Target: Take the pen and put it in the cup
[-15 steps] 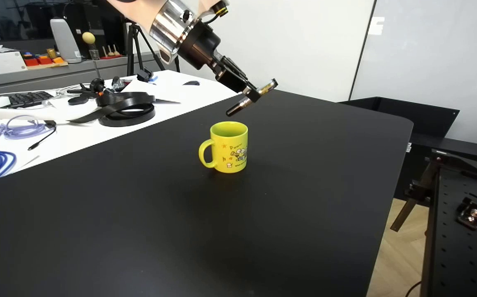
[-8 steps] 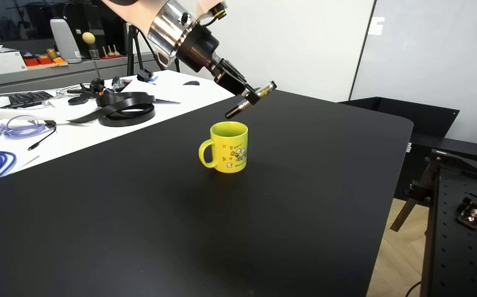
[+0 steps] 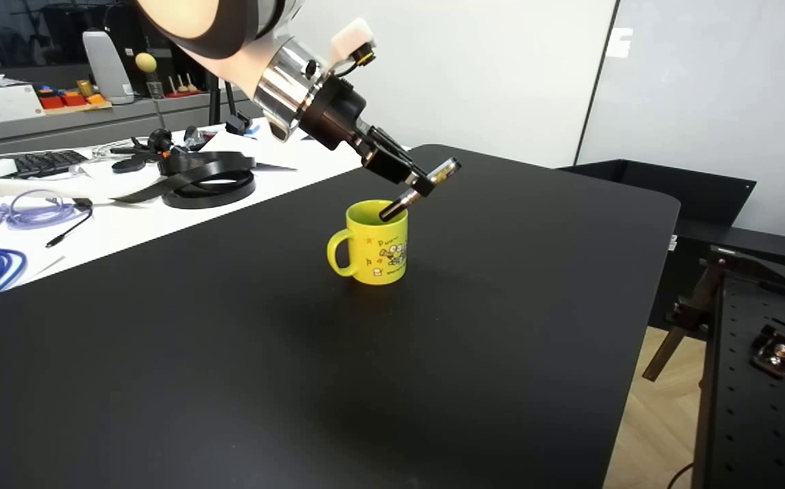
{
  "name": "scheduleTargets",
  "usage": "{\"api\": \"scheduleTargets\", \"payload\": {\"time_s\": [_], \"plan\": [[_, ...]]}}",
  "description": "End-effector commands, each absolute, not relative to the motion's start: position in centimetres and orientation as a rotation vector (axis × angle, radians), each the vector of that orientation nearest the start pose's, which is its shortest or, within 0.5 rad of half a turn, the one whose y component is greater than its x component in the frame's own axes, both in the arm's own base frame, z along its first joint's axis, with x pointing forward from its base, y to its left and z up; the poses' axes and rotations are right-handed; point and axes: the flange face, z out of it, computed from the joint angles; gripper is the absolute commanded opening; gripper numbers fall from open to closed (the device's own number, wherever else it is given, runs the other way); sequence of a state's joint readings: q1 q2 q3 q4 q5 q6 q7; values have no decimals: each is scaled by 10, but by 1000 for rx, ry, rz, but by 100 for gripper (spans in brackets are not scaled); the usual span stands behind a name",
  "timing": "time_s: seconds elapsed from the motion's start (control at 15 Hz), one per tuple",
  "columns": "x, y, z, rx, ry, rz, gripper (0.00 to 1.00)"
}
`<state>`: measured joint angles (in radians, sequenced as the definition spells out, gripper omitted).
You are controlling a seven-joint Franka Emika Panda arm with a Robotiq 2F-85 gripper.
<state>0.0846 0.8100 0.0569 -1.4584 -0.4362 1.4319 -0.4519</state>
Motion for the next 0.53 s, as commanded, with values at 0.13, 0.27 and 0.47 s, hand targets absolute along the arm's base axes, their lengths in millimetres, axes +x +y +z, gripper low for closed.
{"api": "scheduleTargets", "payload": {"time_s": [0.13,0.27,0.47], "plan": [[630,39,176,-2859,-1128,1471,5],[632,42,175,-2858,-1157,1462,47],[637,45,175,-2850,-1184,1447,66]]}}
